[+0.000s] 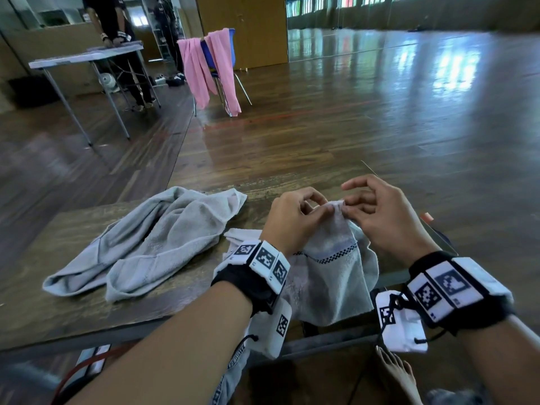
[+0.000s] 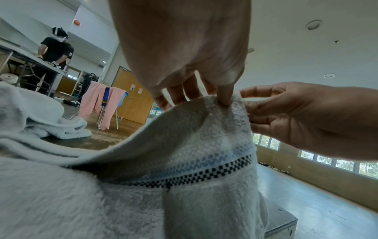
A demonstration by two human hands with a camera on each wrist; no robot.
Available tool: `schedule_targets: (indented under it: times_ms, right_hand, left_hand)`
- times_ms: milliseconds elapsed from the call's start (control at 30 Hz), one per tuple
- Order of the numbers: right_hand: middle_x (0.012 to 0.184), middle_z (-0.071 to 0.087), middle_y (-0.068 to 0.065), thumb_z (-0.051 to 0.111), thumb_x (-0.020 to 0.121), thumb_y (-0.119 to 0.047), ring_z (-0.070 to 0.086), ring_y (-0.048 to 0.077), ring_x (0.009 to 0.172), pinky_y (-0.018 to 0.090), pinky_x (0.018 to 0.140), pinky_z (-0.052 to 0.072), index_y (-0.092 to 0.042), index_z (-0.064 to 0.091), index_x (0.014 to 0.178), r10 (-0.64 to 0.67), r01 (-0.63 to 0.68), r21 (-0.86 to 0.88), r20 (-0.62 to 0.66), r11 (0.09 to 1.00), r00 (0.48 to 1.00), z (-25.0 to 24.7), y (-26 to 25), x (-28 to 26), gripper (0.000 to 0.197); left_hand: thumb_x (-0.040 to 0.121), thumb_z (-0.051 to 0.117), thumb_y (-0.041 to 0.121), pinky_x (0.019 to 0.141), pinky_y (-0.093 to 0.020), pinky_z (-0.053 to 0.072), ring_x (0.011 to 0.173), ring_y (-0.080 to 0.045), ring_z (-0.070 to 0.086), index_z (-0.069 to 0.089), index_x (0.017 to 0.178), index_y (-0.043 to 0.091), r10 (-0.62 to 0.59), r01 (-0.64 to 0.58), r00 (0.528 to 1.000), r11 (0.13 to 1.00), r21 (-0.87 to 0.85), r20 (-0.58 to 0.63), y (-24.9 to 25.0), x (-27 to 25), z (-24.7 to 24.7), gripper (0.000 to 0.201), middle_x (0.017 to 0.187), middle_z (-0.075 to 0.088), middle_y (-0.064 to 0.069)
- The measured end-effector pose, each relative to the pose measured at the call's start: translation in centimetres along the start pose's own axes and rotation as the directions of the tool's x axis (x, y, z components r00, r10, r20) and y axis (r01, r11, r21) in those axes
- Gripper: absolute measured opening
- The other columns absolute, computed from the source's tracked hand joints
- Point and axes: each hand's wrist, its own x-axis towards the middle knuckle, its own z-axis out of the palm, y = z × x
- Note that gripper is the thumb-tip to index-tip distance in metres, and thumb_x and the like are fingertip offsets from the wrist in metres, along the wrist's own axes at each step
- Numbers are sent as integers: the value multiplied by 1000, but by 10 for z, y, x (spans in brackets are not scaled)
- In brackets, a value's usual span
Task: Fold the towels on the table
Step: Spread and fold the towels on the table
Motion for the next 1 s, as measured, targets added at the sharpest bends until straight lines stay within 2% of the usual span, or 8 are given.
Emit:
schedule_targets:
  times_ms: [200,333,467,533,633,700,833,1000]
  right_hand:
    - [90,77,-7,73,90,-4,74,4,89,22,83,58,-28,66,110,5,-5,4,21,1000,1000,5,0,3,32]
    - [89,74,-3,81,84,-14,74,7,81,20,78,59,-27,66,108,-11,11,-4,14,1000,1000,9,-2,3,31]
    - [89,72,-2,81,83,-8,73,10,80,22,77,60,-26,67,105,-39,40,-18,12,999,999,12,-3,3,31]
    - [86,72,-7,80,83,-5,72,7,81,19,78,58,-27,67,103,-79,79,-21,2,997,997,12,-5,4,32]
    - [88,71,-18,78,84,-3,70,2,85,13,78,54,-35,66,99,-140,139,-35,-36,990,990,7,-7,8,37]
    - [90,71,-21,78,84,-4,70,0,87,10,77,53,-37,65,98,-154,151,-44,-95,988,983,1,-6,12,39]
    - [90,72,-20,78,84,-5,69,-4,87,7,78,52,-36,65,98,-163,151,-66,-234,986,959,-15,-3,18,36]
    - [93,69,-15,74,87,-3,64,-13,78,3,72,48,-30,66,101,-135,96,-125,-357,988,924,-32,5,25,31]
  left_hand:
    - [87,73,34,51,-16,40,49,0,48,70,79,18,-70,70,996,998,7,-64,-5,4,6,17,58,59,8]
    - [86,73,35,61,-26,51,62,-10,60,73,79,12,-95,94,993,995,-9,-65,-5,3,7,23,70,69,-1]
    - [87,73,28,86,-15,40,106,-10,58,76,86,6,-46,48,998,998,44,-48,-7,2,5,22,116,63,-3]
    - [89,71,27,93,-19,43,113,-12,58,79,91,5,-27,24,998,998,54,63,-8,3,0,23,124,64,-2]
    - [89,69,27,74,-37,53,76,-24,64,77,84,6,-67,29,972,985,168,227,-14,6,-13,22,82,71,-8]
    - [87,71,28,60,-30,43,58,-23,51,69,71,3,-76,14,971,964,266,225,-23,8,-25,30,61,59,-8]
    - [82,78,33,61,-26,29,52,-11,41,69,67,8,-70,8,982,943,334,176,-44,4,-54,31,54,48,-1]
    - [78,80,38,52,-24,34,49,-8,40,72,61,20,-168,119,978,936,332,121,-72,-9,-91,27,50,53,-2]
